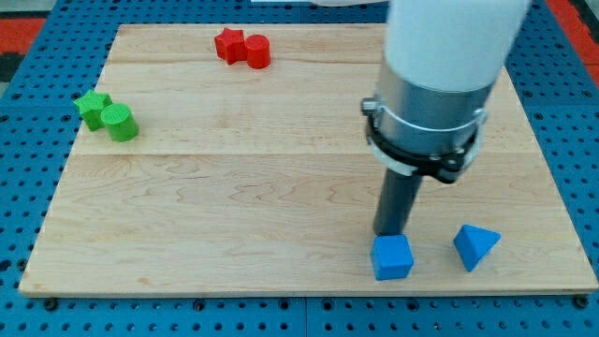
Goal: Push the blue cube into the blue triangle
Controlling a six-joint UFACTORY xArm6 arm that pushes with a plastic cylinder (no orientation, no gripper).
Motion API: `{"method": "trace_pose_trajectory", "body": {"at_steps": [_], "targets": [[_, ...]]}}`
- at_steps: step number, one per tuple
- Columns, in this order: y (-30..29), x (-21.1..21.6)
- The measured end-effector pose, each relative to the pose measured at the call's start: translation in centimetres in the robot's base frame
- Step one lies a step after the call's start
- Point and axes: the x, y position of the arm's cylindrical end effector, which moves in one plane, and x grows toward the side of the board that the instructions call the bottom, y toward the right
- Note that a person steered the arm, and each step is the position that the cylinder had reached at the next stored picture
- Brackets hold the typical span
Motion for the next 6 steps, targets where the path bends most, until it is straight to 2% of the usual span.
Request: {"method": "trace_pose_trajectory", "body": {"at_steps": [1,2,3,4,5,6], "targets": [[-8.4,-0.6],[-9.3,5.3],[-3.6,4.6],[0.9,1.6],[2.0,1.5],[-1.6,-6.1]]}}
